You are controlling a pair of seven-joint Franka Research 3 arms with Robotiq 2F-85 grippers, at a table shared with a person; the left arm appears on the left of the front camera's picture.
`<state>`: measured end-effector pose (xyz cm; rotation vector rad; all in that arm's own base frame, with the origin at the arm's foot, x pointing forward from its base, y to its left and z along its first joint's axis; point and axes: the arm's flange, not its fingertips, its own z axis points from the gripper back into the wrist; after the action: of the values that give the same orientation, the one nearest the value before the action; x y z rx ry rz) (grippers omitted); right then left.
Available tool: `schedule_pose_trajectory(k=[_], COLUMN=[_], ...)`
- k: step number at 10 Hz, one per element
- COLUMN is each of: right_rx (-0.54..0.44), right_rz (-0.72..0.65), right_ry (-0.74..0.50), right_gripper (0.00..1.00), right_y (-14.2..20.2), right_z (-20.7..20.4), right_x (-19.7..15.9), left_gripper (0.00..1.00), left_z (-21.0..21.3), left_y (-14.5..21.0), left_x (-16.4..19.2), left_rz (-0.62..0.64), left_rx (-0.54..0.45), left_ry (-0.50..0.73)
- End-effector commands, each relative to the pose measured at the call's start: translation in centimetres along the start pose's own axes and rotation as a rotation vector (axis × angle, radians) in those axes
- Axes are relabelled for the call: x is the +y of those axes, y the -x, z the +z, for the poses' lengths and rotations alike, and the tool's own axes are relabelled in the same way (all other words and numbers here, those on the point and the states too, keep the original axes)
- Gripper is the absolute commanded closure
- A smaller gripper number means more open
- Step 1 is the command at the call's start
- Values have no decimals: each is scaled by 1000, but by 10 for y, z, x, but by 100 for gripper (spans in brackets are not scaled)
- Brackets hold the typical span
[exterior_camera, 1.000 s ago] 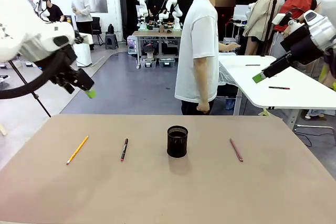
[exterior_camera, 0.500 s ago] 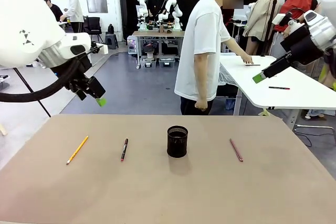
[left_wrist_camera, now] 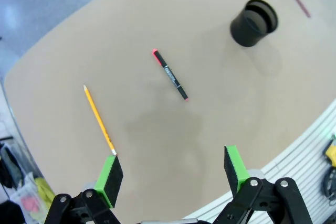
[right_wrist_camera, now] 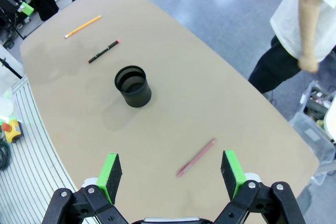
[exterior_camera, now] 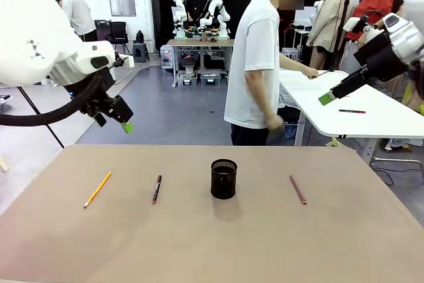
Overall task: Place the pens into the pen holder.
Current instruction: Pick up a writing instrument from the table and place it into the Pen holder.
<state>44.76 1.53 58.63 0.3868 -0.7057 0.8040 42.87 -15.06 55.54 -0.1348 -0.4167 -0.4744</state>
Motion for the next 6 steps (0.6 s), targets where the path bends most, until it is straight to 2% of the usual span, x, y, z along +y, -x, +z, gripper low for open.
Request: schedule_pose_trajectory(k=[1, 3, 4, 6], right_rx=[-18, -18, -18, -18], right_rz=[1, 1, 1, 1], right_ry=[-12, -12, -12, -12], right_gripper=[0, 0, 0, 0], right_y=[0, 0, 0, 0], right_z=[1, 1, 1, 1], right_x=[0, 0, 0, 0], left_gripper=[0, 0, 0, 0], left_z=[-23, -43, -55, -78], left_y=[-24, -38, -50, -62], left_x=[-14, -33, -30, -40], left_rz=[127, 246, 293, 324], left_rx=[60, 99, 126, 198], left_ry=[-94, -143, -184, -191])
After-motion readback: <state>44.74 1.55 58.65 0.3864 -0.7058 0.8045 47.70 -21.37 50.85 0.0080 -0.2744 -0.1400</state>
